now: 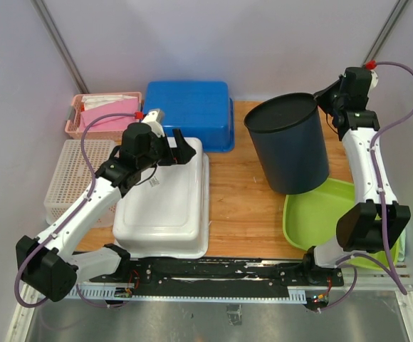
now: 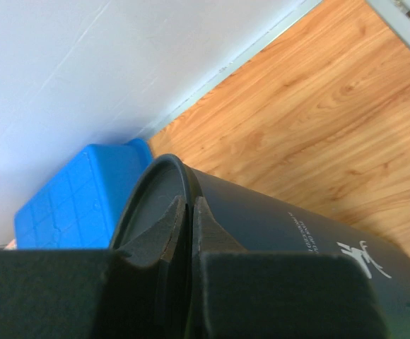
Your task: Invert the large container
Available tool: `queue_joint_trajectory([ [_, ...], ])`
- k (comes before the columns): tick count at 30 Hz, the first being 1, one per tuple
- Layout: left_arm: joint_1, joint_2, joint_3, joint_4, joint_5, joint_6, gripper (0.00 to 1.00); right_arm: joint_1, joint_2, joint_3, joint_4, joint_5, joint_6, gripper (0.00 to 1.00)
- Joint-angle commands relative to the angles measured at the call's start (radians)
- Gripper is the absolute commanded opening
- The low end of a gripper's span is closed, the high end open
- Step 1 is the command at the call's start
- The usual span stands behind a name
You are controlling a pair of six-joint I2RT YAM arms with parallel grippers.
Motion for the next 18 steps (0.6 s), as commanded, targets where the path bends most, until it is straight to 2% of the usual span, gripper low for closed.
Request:
queue_joint_trajectory([
  [1,-0.003,-0.023,-0.01,-0.001,-0.003,0.005,0.99,-0.012,0.048,0.038,0.195,-0.046,0.102,0.01],
  [11,-0.003,-0.055,-0.023,-0.022,-0.04,0.015,0.99,-0.009,0.2,0.134,0.353,-0.158,0.248,0.01],
  [18,-0.003,-0.063,-0.014,-0.038,-0.054,0.022,0.99,-0.001,0.245,0.196,0.382,-0.159,0.243,0.01],
])
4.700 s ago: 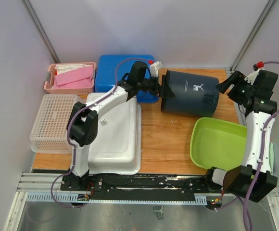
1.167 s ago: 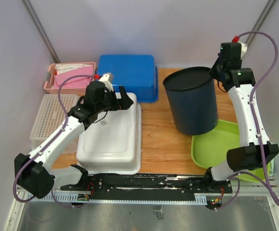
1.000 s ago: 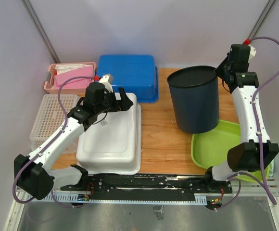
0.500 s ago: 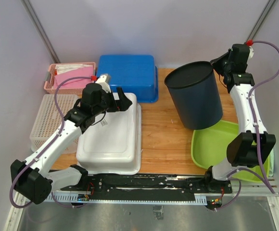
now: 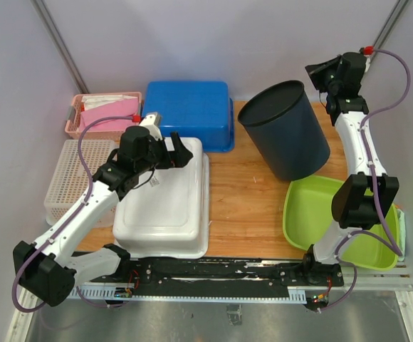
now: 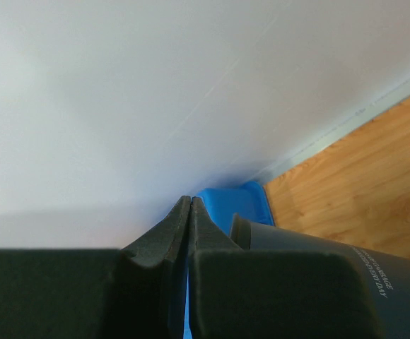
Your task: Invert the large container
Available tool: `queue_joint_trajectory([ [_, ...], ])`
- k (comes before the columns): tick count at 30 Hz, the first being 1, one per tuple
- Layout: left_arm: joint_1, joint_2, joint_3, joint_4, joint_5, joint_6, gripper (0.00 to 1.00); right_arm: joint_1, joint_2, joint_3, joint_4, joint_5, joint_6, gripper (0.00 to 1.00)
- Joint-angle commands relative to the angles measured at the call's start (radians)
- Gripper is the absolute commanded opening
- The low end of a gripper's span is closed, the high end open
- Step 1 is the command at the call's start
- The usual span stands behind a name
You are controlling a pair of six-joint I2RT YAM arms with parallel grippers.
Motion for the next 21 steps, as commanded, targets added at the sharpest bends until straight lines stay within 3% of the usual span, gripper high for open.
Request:
queue_joint_trajectory([
  [1,-0.003,-0.03,0.009,-0.009,-0.028,0.019,0.99,-0.001,0.021,0.062,0.092,-0.021,0.023,0.01],
  [5,-0.003,-0.047,0.009,-0.028,-0.036,0.02,0.99,-0.001,0.071,0.113,0.123,-0.077,0.018,0.01],
  [12,-0.003,-0.041,0.017,-0.02,0.0,0.017,0.99,0.007,0.035,0.161,-0.057,-0.145,-0.189,0.01],
  [17,-0.003,0.029,0.091,-0.02,0.05,0.04,0.99,0.015,-0.082,0.124,-0.323,-0.075,-0.429,0.39],
  [21,-0.003,0.083,0.149,0.003,0.11,0.046,0.99,0.017,-0.225,-0.04,-0.439,0.013,-0.555,0.52],
])
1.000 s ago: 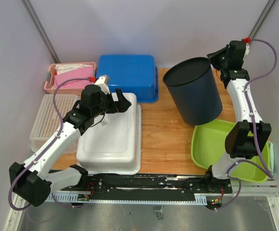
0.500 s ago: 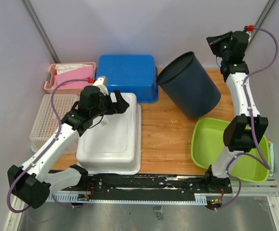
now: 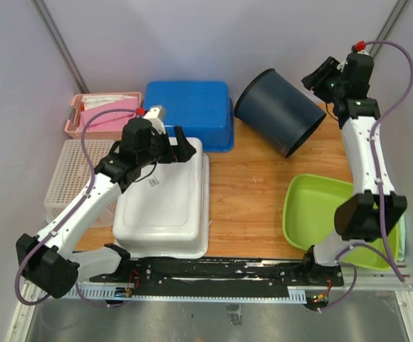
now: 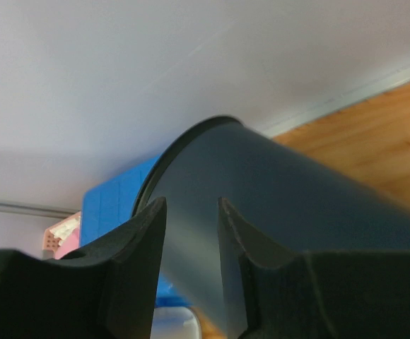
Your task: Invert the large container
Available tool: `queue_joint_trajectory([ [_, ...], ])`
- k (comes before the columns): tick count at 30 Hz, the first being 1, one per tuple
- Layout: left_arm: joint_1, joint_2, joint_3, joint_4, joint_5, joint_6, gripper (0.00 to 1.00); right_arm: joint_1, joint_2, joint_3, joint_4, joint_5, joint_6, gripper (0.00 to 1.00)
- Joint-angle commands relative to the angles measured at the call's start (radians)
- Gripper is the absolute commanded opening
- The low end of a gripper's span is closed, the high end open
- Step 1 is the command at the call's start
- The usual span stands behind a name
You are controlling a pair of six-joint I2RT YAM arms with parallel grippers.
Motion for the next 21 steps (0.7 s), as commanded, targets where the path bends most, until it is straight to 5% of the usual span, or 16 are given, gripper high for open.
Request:
queue_joint_trajectory([
  [1,-0.003,0.051,0.093,0.044,0.091,0.023,0.99,0.012,-0.194,-0.169,-0.185,0.107,-0.222,0.55],
  [11,-0.004,0.117,0.152,0.074,0.182,0.007,0.99,0.128,-0.416,-0.428,-0.259,0.411,-0.348,0.7],
  [21,-0.004,0.038,0.035,0.1,0.17,-0.023,0.99,0.177,-0.241,-0.322,-0.231,0.54,-0.366,0.78],
])
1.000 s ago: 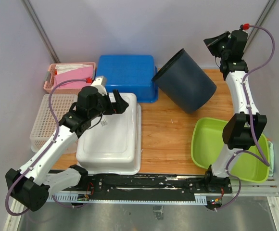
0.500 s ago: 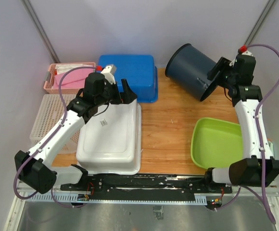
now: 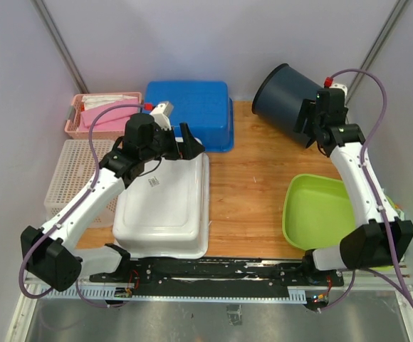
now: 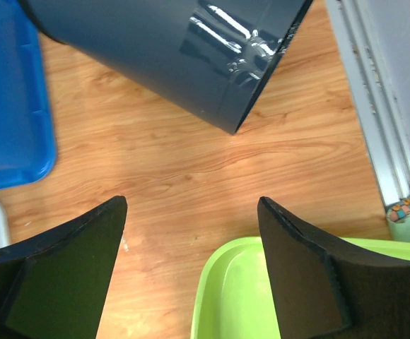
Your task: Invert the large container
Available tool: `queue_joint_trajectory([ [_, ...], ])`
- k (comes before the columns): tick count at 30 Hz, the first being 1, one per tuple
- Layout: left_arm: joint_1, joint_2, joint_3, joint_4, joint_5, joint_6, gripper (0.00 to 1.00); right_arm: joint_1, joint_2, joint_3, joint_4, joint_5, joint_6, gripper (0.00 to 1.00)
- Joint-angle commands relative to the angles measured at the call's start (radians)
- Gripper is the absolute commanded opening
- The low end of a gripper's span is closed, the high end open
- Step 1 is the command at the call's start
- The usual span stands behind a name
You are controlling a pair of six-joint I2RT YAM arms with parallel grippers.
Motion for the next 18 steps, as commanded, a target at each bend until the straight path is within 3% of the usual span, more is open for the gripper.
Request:
queue_joint_trajectory([
  [1,-0.004,-0.051,-0.042,0.028,0.003,-0.011,0.99,0.003,0.097,0.094,-0.015,0.092,-0.034,0.77],
  [10,-0.004,-0.051,-0.044,0.013,0.021,0.014,0.99,0.024,0.254,0.268,0.018,-0.053,-0.045,0.76],
  [18,-0.004,-0.089,-0.085,0.007,0.031,0.024,0.99,0.136,0.541,0.62,-0.097,0.106,-0.097,0.74],
])
